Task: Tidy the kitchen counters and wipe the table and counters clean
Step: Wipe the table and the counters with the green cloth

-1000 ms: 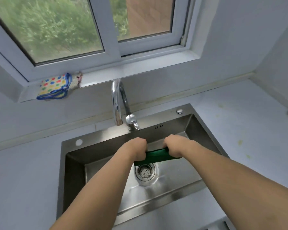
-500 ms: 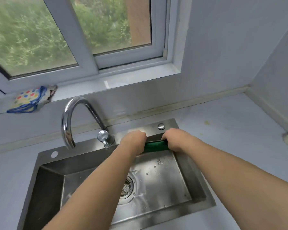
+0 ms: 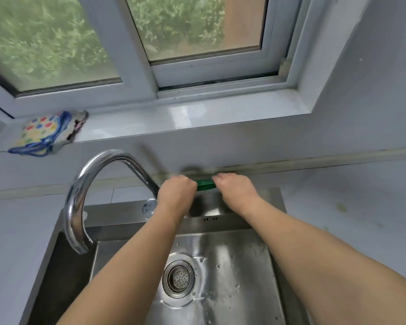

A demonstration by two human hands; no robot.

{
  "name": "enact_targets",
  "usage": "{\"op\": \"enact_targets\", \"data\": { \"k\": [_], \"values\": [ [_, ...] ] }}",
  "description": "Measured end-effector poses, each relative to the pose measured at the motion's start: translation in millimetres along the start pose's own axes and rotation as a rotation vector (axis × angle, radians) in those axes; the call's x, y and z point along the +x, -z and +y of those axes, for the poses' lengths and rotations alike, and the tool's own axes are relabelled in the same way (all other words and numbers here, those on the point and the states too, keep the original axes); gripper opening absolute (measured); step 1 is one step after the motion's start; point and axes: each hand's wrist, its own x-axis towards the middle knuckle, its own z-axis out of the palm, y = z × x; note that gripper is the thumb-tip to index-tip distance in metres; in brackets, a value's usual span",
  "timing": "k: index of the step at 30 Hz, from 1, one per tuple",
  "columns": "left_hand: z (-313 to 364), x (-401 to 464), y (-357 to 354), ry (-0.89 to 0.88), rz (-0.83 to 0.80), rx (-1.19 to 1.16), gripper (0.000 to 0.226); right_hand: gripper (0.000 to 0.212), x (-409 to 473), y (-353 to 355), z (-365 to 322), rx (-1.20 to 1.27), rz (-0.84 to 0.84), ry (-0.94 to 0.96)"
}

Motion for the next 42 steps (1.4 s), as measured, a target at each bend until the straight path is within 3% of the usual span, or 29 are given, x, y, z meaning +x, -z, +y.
{"op": "enact_targets", "data": {
  "k": [3,6,9,16,22,27,36,42],
  "values": [
    [-4.5,25.1,-12.2,-0.039,0.052,0.091,0.027,0.045,11.5,-16.8,2.4,0.015,-0.028,-0.007],
    [10.4,36.1,-45.8,-0.052,-0.017,0.131,0.03,0.049,18.0,-37.8,2.4,0.025,-0.111,0.002],
    [30.5,35.8,-72.7,-0.016,-0.123,0.063,0.034,0.051,17.9,-61.8,-0.5,0.076,-0.171,-0.005],
    [25.6,37.9,-78.6,0.063,-0.236,-0.087,0.039,0.05,18.7,-67.5,2.2,0.129,-0.11,-0.003],
    [39.2,44.8,-79.2,0.127,-0.147,-0.304,0.038,0.057,5.2,-70.1,29.2,0.14,-0.103,-0.033],
    [64.3,61.4,-65.7,0.033,-0.137,-0.345,0.05,0.057,-12.6,-69.9,64.7,0.155,-0.123,-0.105],
    [146.4,104.8,-1.3,-0.18,-0.135,-0.248,0.013,0.06,-52.1,-58.8,160.3,0.215,-0.174,-0.259],
    [227.9,136.8,17.9,-0.342,-0.013,-0.314,0.03,0.065,-103.8,-53.5,252.1,0.223,-0.213,-0.385]
  ]
}}
